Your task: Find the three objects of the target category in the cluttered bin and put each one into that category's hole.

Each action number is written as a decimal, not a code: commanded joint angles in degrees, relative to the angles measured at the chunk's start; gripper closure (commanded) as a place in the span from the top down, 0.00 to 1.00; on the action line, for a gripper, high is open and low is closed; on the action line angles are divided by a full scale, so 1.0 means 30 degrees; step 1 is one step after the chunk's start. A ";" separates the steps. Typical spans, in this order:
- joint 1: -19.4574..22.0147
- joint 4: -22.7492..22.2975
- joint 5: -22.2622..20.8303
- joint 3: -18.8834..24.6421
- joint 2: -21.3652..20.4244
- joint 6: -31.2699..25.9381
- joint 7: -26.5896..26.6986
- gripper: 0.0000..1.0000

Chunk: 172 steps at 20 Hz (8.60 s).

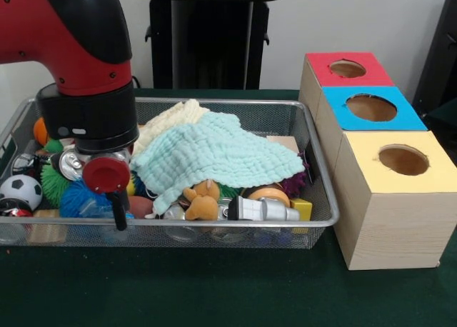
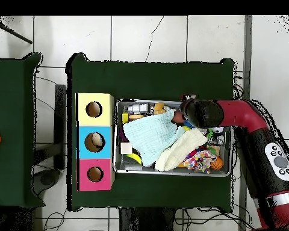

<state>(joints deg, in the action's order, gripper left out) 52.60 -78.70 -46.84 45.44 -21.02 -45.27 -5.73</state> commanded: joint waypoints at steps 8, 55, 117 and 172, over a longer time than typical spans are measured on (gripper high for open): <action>0.0419 0.0654 -0.0950 -0.0581 0.1518 -0.1093 0.4550 0.00; 0.1833 -0.6013 0.0634 -0.2214 -0.3389 0.3586 -0.7097 1.00; 0.1613 -0.4753 0.2796 -0.1045 -0.3724 0.1607 -0.2082 1.00; 0.2879 -0.1660 0.1108 0.0018 -0.0160 0.0889 0.0884 1.00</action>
<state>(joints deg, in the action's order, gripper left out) 60.24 -89.09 -40.57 45.32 -24.37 -37.73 -15.13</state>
